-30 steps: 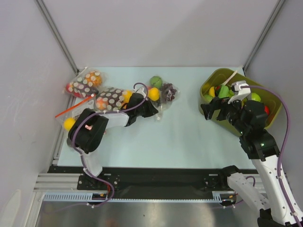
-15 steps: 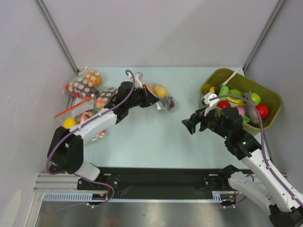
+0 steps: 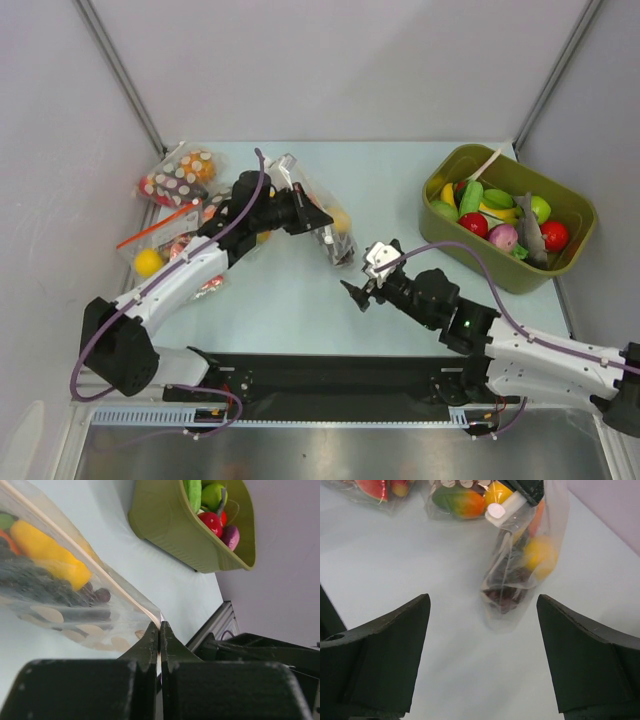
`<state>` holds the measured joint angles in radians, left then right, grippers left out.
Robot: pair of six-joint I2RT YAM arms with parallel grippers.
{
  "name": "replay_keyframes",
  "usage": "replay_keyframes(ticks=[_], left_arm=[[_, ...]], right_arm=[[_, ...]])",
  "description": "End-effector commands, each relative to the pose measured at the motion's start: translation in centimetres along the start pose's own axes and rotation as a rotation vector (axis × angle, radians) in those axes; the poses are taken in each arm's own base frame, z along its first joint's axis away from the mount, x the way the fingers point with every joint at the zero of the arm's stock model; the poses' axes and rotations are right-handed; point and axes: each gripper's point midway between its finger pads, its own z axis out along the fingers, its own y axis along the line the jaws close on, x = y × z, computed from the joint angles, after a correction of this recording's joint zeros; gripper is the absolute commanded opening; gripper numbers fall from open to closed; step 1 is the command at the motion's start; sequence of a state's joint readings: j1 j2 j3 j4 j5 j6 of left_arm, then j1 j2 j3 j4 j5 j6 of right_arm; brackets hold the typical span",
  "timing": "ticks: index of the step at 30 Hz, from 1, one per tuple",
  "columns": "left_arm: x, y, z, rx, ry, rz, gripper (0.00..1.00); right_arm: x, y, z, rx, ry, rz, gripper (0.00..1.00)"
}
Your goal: Open the zip-top bag and remove the fake food
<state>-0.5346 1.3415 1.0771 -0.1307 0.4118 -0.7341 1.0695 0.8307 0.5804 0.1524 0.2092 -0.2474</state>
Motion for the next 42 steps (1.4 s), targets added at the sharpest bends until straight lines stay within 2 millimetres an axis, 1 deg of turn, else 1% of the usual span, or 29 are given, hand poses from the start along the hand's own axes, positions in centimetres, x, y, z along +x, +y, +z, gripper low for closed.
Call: replay_keyframes(ticks=[1,2,3,4,5,10,12,15,19,21,23,26,29,30,32,33,34,35,36,37,38,39,40,41,42], left_arm=[[-0.5,-3.4,-2.2,0.113,-0.027,-0.004,0.00],[-0.3,-3.5,-2.4,0.120,-0.022,-0.003,0.00],[-0.2,-3.7,-2.6,0.124,-0.020,-0.005,0.00],[0.0,-3.7,-2.7,0.128,-0.014,-0.009,0.00],[0.2,-3.6,-2.8,0.128,-0.010,-0.009,0.00],[0.7,-3.2,-3.5,0.106,-0.027,-0.010,0.00],[0.6,-3.5,-4.0,0.112,-0.038,-0.006,0.00],[0.7,-3.6,-4.5,0.111,-0.051,-0.002,0.00],[1.1,-3.9,-4.9,0.115,-0.057,-0.002,0.00],[1.5,-4.3,-5.0,0.125,-0.050,-0.001,0.00],[1.9,-4.3,-5.1,0.126,-0.046,-0.009,0.00],[2.5,-4.3,-5.2,0.135,-0.038,-0.016,0.00],[3.4,-5.0,-5.1,0.162,-0.024,-0.025,0.00],[3.6,-5.1,-5.1,0.164,-0.019,-0.031,0.00],[4.2,-5.3,-5.0,0.175,-0.009,-0.028,0.00],[4.8,-5.1,-4.9,0.176,0.006,-0.026,0.00],[4.8,-5.2,-5.0,0.184,0.001,-0.021,0.01],[4.9,-5.1,-5.1,0.189,-0.002,-0.017,0.12],[5.0,-4.7,-5.0,0.182,-0.011,-0.004,0.20],[4.8,-4.8,-5.2,0.185,-0.028,0.015,0.27],[4.4,-5.2,-5.7,0.194,-0.053,0.039,0.45],[4.0,-5.1,-5.9,0.191,-0.074,0.086,0.55],[3.2,-5.3,-6.2,0.181,-0.110,0.115,0.63],[2.6,-5.8,-7.0,0.188,-0.147,0.151,0.72],[1.9,-6.0,-7.5,0.181,-0.179,0.179,0.76]], right_arm=[[-3.6,-2.1,0.9,0.164,-0.161,-0.014,0.91],[-2.7,-2.1,1.4,0.176,-0.139,-0.030,0.91],[-2.6,-2.2,1.7,0.183,-0.143,-0.034,0.91],[-3.1,-2.3,1.9,0.193,-0.169,-0.029,0.91],[-2.7,-2.3,2.3,0.193,-0.167,-0.029,0.91],[-3.6,-2.3,3.5,0.137,-0.213,0.012,0.90],[-3.1,-2.0,4.2,0.127,-0.198,0.007,0.89],[-3.4,-1.4,4.8,0.092,-0.205,0.017,0.89],[-3.1,-0.7,5.7,0.053,-0.210,0.042,0.85],[-3.1,-0.7,5.8,0.045,-0.218,0.056,0.81],[-3.6,-0.5,5.7,0.035,-0.238,0.063,0.79],[-4.7,-0.7,5.5,0.032,-0.275,0.068,0.72],[-5.2,-0.9,5.5,0.031,-0.288,0.072,0.62],[-5.3,-0.9,5.5,0.030,-0.290,0.075,0.55],[-5.5,-0.9,5.3,0.008,-0.293,0.075,0.45],[-5.9,-0.9,5.1,-0.001,-0.303,0.084,0.34],[-5.9,-0.6,5.0,-0.029,-0.293,0.086,0.25],[-5.9,-0.8,4.8,-0.034,-0.289,0.087,0.13],[-6.3,-1.1,4.5,-0.033,-0.296,0.095,0.01],[-6.1,-0.4,4.4,-0.077,-0.280,0.092,0.00],[-6.1,-0.8,4.2,-0.080,-0.273,0.092,0.00],[-6.5,-0.9,3.9,-0.090,-0.274,0.094,0.00],[-6.6,-0.8,3.7,-0.119,-0.251,0.099,0.00],[-6.8,-0.8,3.4,-0.129,-0.242,0.102,0.00],[-6.8,-1.5,3.3,-0.125,-0.230,0.104,0.00]])
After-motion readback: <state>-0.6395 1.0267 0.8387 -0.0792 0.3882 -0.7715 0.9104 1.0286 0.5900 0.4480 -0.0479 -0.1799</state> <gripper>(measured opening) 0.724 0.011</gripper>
